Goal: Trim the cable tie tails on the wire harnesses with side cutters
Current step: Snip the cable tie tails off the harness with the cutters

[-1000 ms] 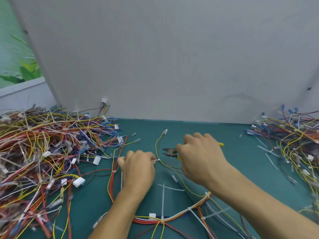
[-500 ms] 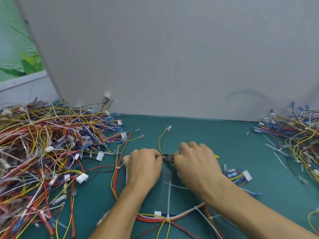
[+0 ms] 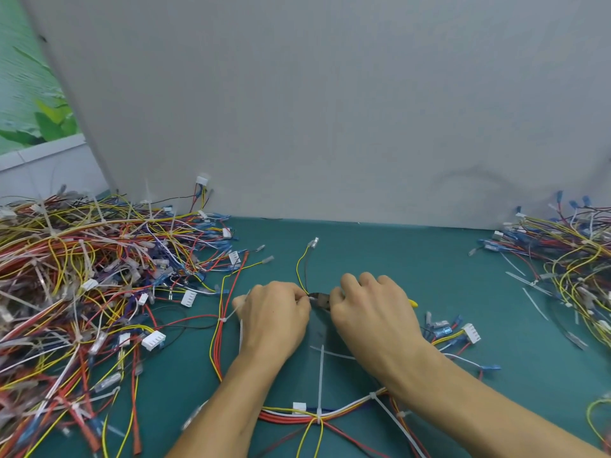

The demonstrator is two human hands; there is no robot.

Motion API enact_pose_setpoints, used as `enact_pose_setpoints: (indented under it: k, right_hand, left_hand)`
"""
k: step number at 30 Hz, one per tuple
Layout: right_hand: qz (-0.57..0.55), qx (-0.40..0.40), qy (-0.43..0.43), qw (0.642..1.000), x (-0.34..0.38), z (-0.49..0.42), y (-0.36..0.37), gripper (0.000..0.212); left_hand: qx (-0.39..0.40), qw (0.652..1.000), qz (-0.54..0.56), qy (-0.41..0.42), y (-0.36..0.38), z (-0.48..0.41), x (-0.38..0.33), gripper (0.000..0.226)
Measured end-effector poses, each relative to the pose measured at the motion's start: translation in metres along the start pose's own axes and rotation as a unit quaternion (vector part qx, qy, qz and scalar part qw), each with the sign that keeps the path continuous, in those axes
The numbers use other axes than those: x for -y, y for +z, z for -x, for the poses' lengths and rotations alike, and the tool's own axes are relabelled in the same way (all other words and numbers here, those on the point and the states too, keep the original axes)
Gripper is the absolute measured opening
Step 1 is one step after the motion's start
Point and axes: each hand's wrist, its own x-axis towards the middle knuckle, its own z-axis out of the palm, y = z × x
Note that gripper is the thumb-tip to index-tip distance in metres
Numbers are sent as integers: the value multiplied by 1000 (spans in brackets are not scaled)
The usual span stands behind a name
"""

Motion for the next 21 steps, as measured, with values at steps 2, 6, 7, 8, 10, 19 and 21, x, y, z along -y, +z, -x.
enact_pose_setpoints:
  k: [2,6,7,8,10,19,21]
  right_hand:
    - [6,-4,-7,1000,1,0,2,29]
    - [26,-8,-9,1000,1,1,4,28]
    - [29,-8,-8,1000,1,1,5,28]
    - [31,-8,-7,999,1,0,5,28]
    - [32,-9,-4,999,0,-1,7,29]
    - [43,-30,4,999,-2,0,16,27]
    - [51,-36,8,998,-3,1,17,27]
  left_hand:
    - [3,1000,1,-2,0,0,0,20]
    - [8,1000,6,-3,-1,1,0,20]
    - [9,1000,8,-5,-2,1,-1,20]
    - [10,1000,11,-8,-2,1,-1,20]
    - [12,999,31,-22,-4,0,-1,18]
    - [38,990,105,-81,-8,-3,1,12]
    - [37,991,96,-82,-7,-3,0,12]
